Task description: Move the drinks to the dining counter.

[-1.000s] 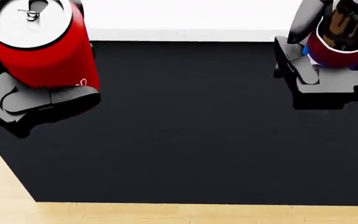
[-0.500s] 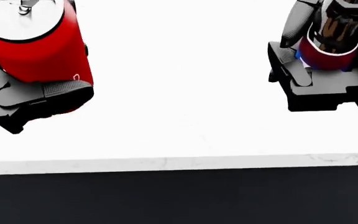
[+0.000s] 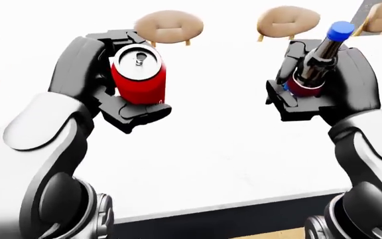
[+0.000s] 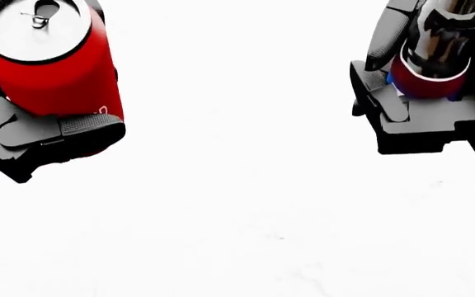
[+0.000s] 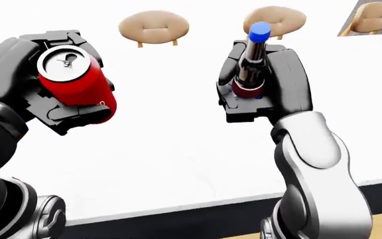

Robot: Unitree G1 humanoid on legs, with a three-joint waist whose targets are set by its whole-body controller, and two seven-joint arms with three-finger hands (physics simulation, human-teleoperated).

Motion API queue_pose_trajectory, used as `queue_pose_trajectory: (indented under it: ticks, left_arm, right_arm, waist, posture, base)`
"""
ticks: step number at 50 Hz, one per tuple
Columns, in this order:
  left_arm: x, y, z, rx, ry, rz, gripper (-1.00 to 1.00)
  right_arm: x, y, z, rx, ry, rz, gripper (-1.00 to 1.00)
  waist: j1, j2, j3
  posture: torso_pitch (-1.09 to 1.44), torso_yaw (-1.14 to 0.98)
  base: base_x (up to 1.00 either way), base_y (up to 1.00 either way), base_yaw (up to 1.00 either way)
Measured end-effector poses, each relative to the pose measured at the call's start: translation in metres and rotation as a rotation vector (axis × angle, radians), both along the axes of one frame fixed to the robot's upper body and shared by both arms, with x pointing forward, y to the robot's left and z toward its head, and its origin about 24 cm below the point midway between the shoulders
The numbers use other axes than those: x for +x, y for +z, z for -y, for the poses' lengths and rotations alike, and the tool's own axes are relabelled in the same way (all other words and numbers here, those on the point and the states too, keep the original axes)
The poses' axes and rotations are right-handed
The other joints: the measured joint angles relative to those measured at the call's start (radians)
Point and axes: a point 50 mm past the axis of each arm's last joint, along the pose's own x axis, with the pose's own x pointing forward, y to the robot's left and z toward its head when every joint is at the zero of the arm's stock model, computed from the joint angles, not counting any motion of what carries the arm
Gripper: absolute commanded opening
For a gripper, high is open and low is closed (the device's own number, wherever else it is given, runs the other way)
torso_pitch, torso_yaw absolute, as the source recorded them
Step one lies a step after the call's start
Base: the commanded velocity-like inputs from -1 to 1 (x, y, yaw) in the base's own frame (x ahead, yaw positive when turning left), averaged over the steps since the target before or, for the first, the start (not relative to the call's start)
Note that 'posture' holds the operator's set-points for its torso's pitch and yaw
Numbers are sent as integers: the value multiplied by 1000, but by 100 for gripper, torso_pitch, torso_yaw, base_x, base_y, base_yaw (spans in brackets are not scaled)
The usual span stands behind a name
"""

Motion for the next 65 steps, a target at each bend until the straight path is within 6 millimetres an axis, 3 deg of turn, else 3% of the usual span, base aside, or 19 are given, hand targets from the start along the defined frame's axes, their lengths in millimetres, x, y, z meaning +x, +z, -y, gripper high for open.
queue_pose_trajectory:
  ticks: [4, 13, 28, 36, 48, 65]
  left_arm:
    - [0, 1, -1, -6, 5, 7, -100]
    - [4, 3, 0, -18, 10, 13, -100]
    - [74, -26, 1, -67, 102, -81, -100]
    - [107, -61, 2, -101, 145, -128, -100]
    - [116, -81, 1, -79, 159, -115, -100]
    - [126, -120, -4, -68, 208, -272, -100]
  right_arm:
    - [3, -4, -1, -6, 7, -39, -100]
    - [5, -5, -5, 2, 18, -31, -100]
    - [4, 2, -3, 15, 0, 1, -100]
    - [4, -1, -1, 17, 5, -6, -100]
    - [4, -1, 3, 22, -10, -3, -100]
    - [5, -2, 3, 24, -11, -4, -100]
  waist:
    - [-5, 18, 2]
    - [-22, 11, -4]
    - [-21, 30, -33]
    - [-26, 46, -55]
    - [-35, 69, -69]
    - [-46, 84, -78]
  posture:
    - [0, 0]
    - [0, 0]
    - [0, 0]
    - [0, 0]
    - [0, 0]
    - [0, 0]
  base:
    - [0, 0, 0]
    - [0, 0, 0]
    - [0, 0, 0]
    - [0, 0, 0]
    - [0, 0, 0]
    - [0, 0, 0]
